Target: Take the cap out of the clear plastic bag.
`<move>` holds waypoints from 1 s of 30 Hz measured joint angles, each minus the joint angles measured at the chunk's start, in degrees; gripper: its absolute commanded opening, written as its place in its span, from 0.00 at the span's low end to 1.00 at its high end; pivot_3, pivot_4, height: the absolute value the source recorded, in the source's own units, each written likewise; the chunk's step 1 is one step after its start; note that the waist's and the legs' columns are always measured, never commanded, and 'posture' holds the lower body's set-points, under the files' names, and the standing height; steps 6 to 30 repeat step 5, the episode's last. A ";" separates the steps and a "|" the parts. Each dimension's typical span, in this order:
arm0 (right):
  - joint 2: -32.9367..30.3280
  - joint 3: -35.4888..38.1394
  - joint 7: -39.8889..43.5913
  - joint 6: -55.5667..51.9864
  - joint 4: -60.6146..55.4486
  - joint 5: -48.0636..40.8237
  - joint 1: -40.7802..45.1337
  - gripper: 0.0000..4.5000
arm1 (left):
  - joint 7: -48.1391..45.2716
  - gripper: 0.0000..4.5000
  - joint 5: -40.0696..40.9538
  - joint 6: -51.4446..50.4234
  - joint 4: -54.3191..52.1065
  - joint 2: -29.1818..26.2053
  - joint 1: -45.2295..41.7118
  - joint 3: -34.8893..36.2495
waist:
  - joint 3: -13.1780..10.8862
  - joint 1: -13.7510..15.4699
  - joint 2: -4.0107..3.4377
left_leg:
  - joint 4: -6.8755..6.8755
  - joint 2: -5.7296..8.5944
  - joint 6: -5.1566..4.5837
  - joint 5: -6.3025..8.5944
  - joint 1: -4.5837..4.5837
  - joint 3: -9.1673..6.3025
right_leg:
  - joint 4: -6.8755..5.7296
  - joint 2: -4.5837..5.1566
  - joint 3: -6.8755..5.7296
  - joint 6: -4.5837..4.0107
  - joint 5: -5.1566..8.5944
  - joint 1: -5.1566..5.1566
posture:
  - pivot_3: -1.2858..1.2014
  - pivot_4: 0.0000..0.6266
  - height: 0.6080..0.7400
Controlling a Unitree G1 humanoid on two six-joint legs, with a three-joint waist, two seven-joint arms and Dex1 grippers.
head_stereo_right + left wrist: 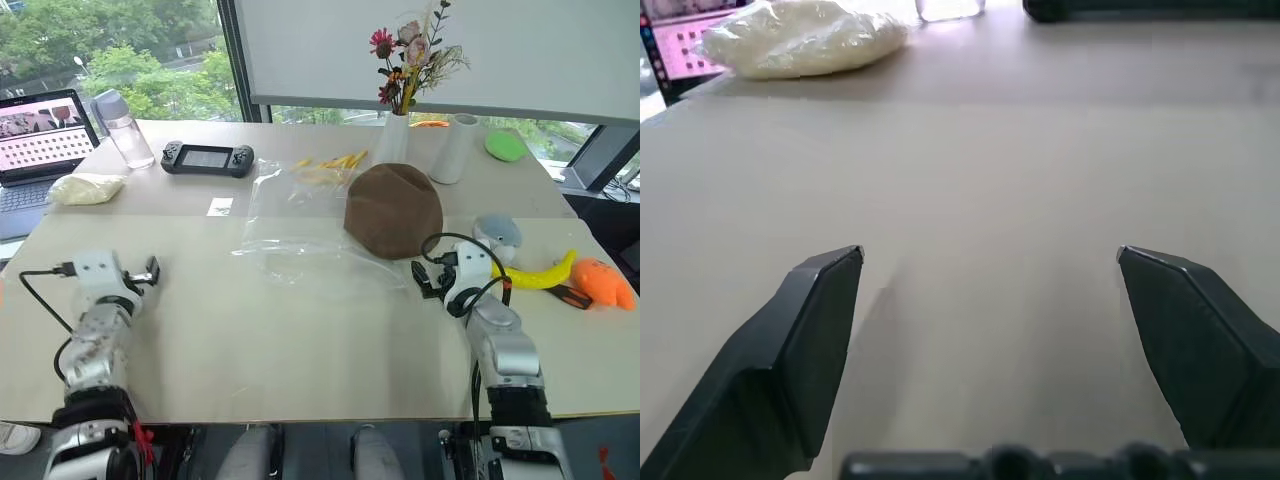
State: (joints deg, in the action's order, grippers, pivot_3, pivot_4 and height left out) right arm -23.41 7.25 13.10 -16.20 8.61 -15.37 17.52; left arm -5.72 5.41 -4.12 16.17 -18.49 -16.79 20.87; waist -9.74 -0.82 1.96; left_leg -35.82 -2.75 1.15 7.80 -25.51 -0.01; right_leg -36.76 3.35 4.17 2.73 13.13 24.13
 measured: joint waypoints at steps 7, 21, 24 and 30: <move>3.09 -0.22 -2.13 9.98 4.02 5.36 -1.24 1.00 | -3.32 0.97 0.26 2.81 -5.10 2.32 4.11 -5.27 | 0.02 -0.30 -0.01 | 0.05 -0.01 0.00 0.00 0.02 0.03 | 0.00 -0.01 0.02 -0.02 0.01 0.03 | 0.52 0.24 1.00; 3.09 -0.22 -2.13 9.98 4.02 5.36 -1.24 1.00 | -3.32 0.97 0.26 2.81 -5.10 2.32 4.11 -5.27 | 0.02 -0.30 -0.01 | 0.05 -0.01 0.00 0.00 0.02 0.03 | 0.00 -0.01 0.02 -0.02 0.01 0.03 | 0.52 0.24 1.00; 3.09 -0.22 -2.13 9.98 4.02 5.36 -1.24 1.00 | -3.32 0.97 0.26 2.81 -5.10 2.32 4.11 -5.27 | 0.02 -0.30 -0.01 | 0.05 -0.01 0.00 0.00 0.02 0.03 | 0.00 -0.01 0.02 -0.02 0.01 0.03 | 0.52 0.24 1.00; 3.09 -0.22 -2.13 9.98 4.02 5.36 -1.24 1.00 | -3.32 0.97 0.26 2.81 -5.10 2.32 4.11 -5.27 | 0.02 -0.30 -0.01 | 0.05 -0.01 0.00 0.00 0.02 0.03 | 0.00 -0.01 0.02 -0.02 0.01 0.03 | 0.52 0.24 1.00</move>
